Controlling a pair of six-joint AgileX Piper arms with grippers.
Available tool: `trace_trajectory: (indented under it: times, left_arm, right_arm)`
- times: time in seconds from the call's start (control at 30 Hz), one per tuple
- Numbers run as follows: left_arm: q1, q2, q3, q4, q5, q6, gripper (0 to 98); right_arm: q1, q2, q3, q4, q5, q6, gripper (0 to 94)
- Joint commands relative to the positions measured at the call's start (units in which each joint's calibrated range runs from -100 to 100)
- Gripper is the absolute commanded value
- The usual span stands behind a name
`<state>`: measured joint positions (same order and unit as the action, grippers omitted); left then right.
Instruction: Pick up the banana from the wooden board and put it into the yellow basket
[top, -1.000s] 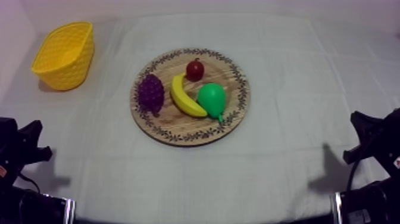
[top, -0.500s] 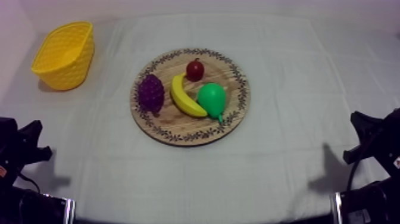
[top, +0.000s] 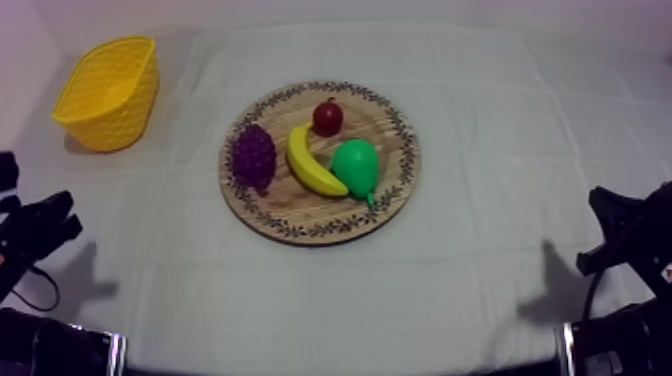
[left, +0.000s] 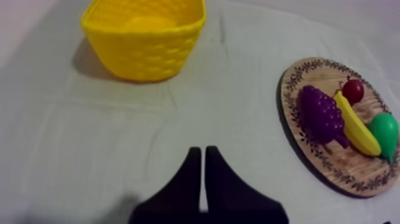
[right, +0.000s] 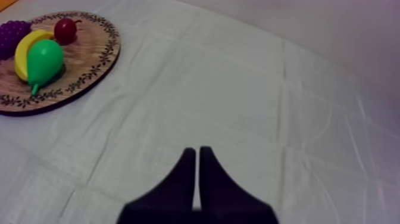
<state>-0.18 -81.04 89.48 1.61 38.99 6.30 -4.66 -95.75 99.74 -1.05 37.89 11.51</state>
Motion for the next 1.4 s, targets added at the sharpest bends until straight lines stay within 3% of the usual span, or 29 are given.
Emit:
trace_trajectory:
  times: [0.0, 0.27, 0.7, 0.97, 1.37]
  left_arm:
    - [0.1, 12.3, -4.7, 0.16, 0.9, 2.4, 0.0]
    - [1.5, 33.5, -24.3, 0.48, 11.7, 6.1, 0.0]
    - [1.1, 55.6, -51.3, 0.83, 27.9, 6.1, 0.0]
    - [3.8, 60.8, -53.3, 1.01, 29.6, 7.5, 0.1]
    - [16.5, 73.4, -62.5, 1.56, 29.8, 11.7, 0.0]
  right_arm:
    - [0.0, 0.0, 0.0, 0.0, 0.0, 0.0, 0.4]
    - [0.0, 0.0, 0.0, 0.0, 0.0, 0.0, 0.4]
    - [0.0, 0.0, 0.0, 0.0, 0.0, 0.0, 0.4]
    - [0.0, 0.0, 0.0, 0.0, 0.0, 0.0, 0.4]
    - [0.0, 0.0, 0.0, 0.0, 0.0, 0.0, 0.4]
